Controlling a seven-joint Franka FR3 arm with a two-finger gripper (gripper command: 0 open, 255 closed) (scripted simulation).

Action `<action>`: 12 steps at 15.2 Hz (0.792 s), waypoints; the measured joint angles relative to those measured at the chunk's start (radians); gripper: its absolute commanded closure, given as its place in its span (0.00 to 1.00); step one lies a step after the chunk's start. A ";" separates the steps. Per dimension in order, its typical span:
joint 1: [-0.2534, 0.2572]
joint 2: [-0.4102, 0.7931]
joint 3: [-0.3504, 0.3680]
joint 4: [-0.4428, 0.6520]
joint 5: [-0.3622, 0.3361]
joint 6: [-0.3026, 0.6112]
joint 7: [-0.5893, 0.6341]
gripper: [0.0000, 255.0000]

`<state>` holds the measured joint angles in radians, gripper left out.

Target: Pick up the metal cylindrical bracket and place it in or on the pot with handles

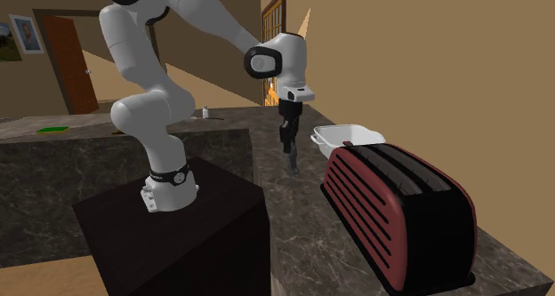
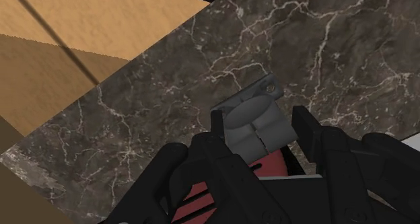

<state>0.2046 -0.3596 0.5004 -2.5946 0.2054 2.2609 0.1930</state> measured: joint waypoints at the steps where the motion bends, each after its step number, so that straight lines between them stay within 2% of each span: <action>1: 0.000 -0.006 -0.003 0.007 0.000 -0.014 -0.002 1.00; 12: 0.006 -0.089 -0.039 0.097 0.004 -0.184 -0.016 1.00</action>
<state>0.2110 -0.4490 0.4612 -2.4976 0.2091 2.0767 0.1769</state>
